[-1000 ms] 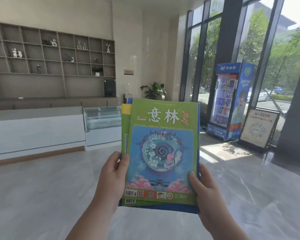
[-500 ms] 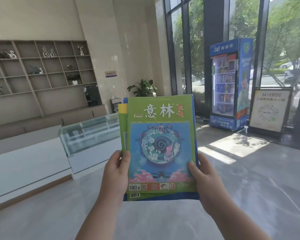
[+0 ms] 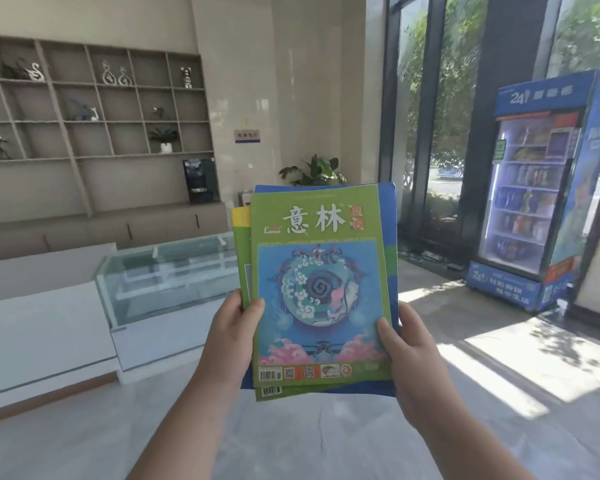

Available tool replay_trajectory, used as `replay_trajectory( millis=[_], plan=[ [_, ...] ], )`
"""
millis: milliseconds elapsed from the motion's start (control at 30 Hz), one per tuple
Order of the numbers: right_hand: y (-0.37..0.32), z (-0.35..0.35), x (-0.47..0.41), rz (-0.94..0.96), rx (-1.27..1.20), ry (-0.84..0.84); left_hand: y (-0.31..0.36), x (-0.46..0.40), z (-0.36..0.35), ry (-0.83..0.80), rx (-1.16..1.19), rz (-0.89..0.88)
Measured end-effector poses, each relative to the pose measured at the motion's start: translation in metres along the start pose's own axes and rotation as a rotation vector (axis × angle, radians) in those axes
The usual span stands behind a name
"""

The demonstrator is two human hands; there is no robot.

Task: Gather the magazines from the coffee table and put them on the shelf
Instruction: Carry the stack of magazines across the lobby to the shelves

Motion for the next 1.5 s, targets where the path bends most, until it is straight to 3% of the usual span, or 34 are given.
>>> replay_trajectory(
  millis=[300, 600, 1067, 1500],
  plan=[
    [0.075, -0.05, -0.324, 0.022, 0.032, 0.057, -0.109, -0.328, -0.037, -0.01, -0.043, -0.033],
    [0.155, -0.043, -0.64, 0.003, 0.044, 0.102, -0.218, -0.631, -0.123, -0.017, -0.126, -0.115],
    [0.243, -0.064, -1.136, -0.048, 0.073, -0.064, -0.363, -1.077, -0.229, 0.131, -0.183, -0.069],
    [0.337, -0.13, -1.592, -0.015, 0.126, -0.084, -0.512, -1.519, -0.291, -0.043, -0.042, 0.015]
  ],
)
Point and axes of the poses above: each hand's wrist, its own x-axis away from the middle knuckle, its own z-axis out of the back of the hand, y = z × x, the point moved 9 cm from there along -x, towards the middle knuckle, and after that the axes turned 7 degrees about x, right-handed, at the moved point
